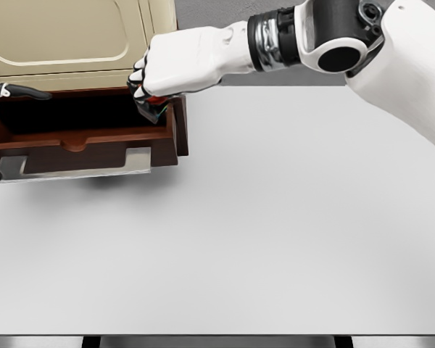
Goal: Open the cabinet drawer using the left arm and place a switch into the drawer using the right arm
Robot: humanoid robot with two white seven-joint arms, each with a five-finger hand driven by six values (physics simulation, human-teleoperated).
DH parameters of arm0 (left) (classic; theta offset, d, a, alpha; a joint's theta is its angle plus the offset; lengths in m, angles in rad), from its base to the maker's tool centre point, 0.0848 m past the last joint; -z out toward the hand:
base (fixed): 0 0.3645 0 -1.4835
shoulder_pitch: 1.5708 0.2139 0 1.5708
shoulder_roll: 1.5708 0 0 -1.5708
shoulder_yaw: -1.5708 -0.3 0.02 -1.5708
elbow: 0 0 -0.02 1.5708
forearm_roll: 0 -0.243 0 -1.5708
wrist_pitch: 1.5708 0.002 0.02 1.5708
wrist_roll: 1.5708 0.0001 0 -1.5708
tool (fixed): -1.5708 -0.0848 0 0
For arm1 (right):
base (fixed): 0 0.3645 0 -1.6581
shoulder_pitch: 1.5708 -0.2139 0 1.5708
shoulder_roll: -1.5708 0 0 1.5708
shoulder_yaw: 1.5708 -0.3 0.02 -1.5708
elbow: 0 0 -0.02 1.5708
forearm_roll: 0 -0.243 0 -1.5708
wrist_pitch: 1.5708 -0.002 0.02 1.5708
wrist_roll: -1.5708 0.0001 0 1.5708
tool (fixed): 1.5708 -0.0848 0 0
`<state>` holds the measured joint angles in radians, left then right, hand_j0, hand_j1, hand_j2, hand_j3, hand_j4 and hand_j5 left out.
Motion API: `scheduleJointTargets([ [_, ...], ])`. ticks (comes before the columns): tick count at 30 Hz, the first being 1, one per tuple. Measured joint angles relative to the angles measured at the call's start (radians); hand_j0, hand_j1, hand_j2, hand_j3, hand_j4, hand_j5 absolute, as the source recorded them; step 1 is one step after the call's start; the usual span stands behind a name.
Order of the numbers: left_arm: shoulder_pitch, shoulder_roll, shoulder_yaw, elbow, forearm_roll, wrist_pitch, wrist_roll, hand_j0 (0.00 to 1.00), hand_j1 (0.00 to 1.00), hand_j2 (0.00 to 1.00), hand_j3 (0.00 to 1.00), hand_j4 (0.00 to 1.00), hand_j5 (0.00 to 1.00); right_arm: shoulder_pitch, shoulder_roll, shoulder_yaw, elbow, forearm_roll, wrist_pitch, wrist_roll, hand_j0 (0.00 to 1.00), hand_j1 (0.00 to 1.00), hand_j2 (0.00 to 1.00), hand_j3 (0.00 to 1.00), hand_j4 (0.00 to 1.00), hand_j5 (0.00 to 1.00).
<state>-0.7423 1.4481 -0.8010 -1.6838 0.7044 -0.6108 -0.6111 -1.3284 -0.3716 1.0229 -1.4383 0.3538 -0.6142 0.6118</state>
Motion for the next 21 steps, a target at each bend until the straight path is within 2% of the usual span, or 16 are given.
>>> scheduleJointTargets([
  [5, 0.0, 0.0, 0.0, 0.005, -0.001, -0.002, 0.0, 1.0, 1.0, 1.0, 1.0, 1.0, 1.0, -0.035, 0.075, 0.023, 0.074, -0.001, 0.0, 0.0, 0.41, 0.41, 0.41, 0.41, 0.41, 0.41],
  [8, 0.0, 0.0, 0.0, 0.005, -0.001, -0.003, 0.0, 1.0, 1.0, 1.0, 1.0, 1.0, 1.0, -0.045, 0.115, 0.028, 0.145, 0.0, 0.001, -0.001, 0.42, 0.42, 0.42, 0.42, 0.42, 0.42],
  [12, 0.0, 0.0, 0.0, 0.005, -0.001, -0.003, 0.0, 1.0, 1.0, 1.0, 1.0, 1.0, 1.0, -0.054, 0.15, 0.035, 0.206, 0.003, 0.001, -0.001, 0.45, 0.45, 0.45, 0.45, 0.45, 0.45],
  [14, 0.0, 0.0, 0.0, 0.006, -0.001, -0.003, 0.0, 1.0, 1.0, 1.0, 1.0, 1.0, 1.0, -0.054, 0.159, 0.037, 0.219, 0.005, 0.001, 0.0, 0.65, 0.65, 0.65, 0.65, 0.65, 0.65],
  [16, 0.0, 0.0, 0.0, 0.006, -0.001, -0.003, 0.0, 1.0, 1.0, 1.0, 1.0, 1.0, 1.0, -0.055, 0.17, 0.038, 0.225, 0.008, 0.0, 0.0, 0.68, 0.68, 0.68, 0.68, 0.68, 0.68],
  [18, 0.0, 0.0, 0.0, 0.007, -0.001, -0.003, 0.0, 1.0, 1.0, 1.0, 1.0, 1.0, 1.0, -0.06, 0.179, 0.038, 0.228, 0.011, 0.001, -0.001, 0.79, 0.79, 0.79, 0.79, 0.79, 0.79],
  [20, 0.0, 0.0, 0.0, 0.01, -0.001, -0.003, 0.0, 1.0, 1.0, 1.0, 1.0, 1.0, 1.0, -0.061, 0.183, 0.035, 0.231, 0.014, 0.001, -0.001, 0.83, 0.83, 0.83, 0.83, 0.83, 0.83],
  [21, 0.0, 0.0, 0.0, 0.011, -0.001, -0.003, 0.0, 1.0, 1.0, 1.0, 1.0, 1.0, 1.0, -0.064, 0.185, 0.033, 0.231, 0.016, 0.001, -0.001, 0.88, 0.88, 0.88, 0.88, 0.88, 0.88],
])
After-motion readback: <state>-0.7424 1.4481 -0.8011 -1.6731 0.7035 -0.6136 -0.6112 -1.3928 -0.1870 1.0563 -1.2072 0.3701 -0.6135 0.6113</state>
